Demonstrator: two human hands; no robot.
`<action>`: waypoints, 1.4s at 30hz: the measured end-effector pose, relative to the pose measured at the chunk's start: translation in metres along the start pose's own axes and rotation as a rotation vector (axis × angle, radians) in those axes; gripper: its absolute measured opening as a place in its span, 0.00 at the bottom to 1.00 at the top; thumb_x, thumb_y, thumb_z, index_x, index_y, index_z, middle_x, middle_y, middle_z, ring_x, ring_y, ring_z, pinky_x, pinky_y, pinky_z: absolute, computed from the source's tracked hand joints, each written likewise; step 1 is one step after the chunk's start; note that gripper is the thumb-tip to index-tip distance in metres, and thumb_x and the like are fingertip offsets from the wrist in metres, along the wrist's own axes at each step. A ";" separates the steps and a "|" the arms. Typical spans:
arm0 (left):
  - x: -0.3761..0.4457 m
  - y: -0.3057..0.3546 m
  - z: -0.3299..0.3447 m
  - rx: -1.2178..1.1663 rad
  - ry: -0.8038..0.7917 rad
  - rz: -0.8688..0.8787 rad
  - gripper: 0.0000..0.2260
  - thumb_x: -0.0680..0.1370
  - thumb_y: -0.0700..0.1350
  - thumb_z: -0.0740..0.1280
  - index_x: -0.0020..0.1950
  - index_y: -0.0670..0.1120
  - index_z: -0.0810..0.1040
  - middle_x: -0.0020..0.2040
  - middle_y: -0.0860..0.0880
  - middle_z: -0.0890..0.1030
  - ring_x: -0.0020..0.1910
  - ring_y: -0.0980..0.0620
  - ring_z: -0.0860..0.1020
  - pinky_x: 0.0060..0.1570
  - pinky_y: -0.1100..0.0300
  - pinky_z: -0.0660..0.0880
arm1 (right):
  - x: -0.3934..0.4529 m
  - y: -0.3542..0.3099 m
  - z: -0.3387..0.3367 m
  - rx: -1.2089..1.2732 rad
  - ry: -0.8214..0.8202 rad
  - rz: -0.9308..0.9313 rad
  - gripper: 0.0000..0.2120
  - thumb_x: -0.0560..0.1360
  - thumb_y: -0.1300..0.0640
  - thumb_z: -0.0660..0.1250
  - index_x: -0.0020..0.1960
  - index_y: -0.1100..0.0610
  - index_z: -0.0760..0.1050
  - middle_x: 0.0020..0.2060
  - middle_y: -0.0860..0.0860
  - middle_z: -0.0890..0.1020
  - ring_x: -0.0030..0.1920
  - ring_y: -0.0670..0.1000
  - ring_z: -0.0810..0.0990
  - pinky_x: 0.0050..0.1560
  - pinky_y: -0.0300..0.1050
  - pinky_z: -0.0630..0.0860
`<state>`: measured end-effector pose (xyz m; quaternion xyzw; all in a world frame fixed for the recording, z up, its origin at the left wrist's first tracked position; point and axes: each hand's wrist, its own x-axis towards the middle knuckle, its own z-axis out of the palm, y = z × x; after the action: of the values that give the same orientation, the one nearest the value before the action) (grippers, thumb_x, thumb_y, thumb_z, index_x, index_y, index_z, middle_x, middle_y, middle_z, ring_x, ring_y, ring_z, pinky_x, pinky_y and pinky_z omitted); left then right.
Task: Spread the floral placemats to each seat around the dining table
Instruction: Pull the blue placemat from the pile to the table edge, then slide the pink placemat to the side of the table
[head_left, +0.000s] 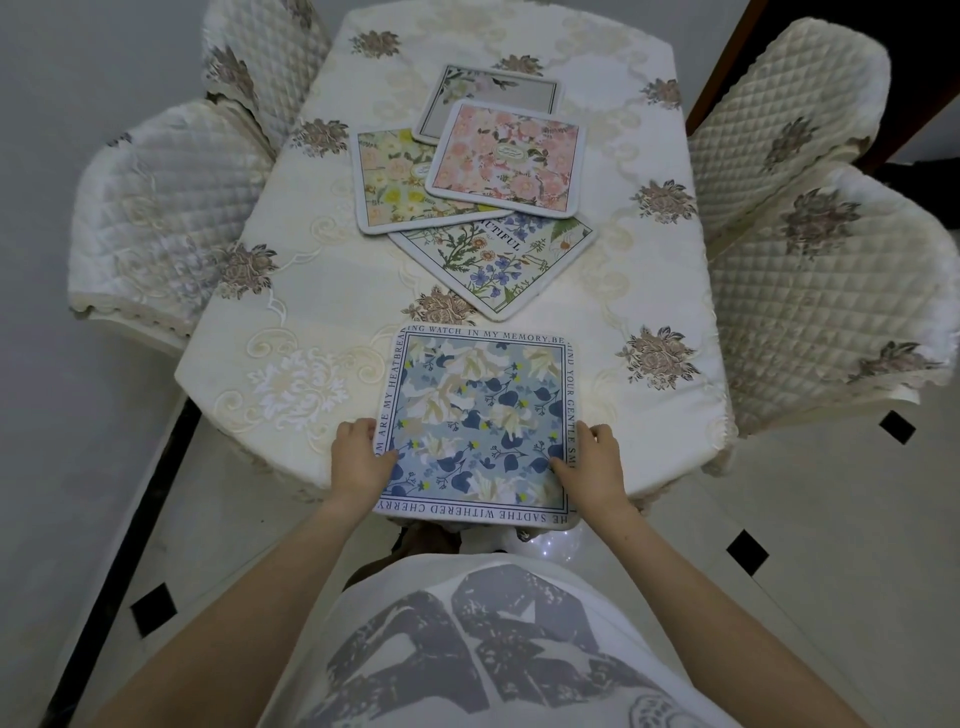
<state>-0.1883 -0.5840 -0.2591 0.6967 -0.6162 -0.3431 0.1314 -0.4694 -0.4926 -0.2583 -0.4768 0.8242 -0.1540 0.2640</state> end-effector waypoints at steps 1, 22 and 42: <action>0.000 0.001 0.000 0.010 -0.005 -0.003 0.23 0.70 0.38 0.73 0.62 0.35 0.72 0.58 0.35 0.71 0.55 0.38 0.73 0.59 0.49 0.71 | 0.000 0.000 0.000 0.005 -0.001 -0.036 0.21 0.71 0.57 0.70 0.61 0.60 0.70 0.54 0.57 0.71 0.55 0.57 0.71 0.50 0.42 0.67; 0.046 0.025 -0.014 0.405 -0.092 0.495 0.18 0.76 0.49 0.65 0.63 0.42 0.73 0.58 0.43 0.74 0.58 0.43 0.70 0.56 0.52 0.70 | 0.043 -0.037 -0.018 -0.016 0.005 -0.171 0.22 0.75 0.54 0.64 0.67 0.56 0.68 0.58 0.54 0.74 0.57 0.55 0.71 0.55 0.49 0.74; 0.357 0.188 -0.047 0.273 -0.082 0.688 0.22 0.77 0.50 0.64 0.68 0.43 0.68 0.61 0.43 0.73 0.61 0.43 0.70 0.57 0.51 0.70 | 0.326 -0.183 -0.052 -0.074 0.162 -0.177 0.26 0.78 0.54 0.62 0.74 0.57 0.62 0.74 0.56 0.63 0.73 0.57 0.62 0.69 0.54 0.67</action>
<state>-0.3009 -0.9732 -0.2237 0.4455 -0.8592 -0.2212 0.1198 -0.5027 -0.8661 -0.2168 -0.5431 0.8026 -0.1842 0.1644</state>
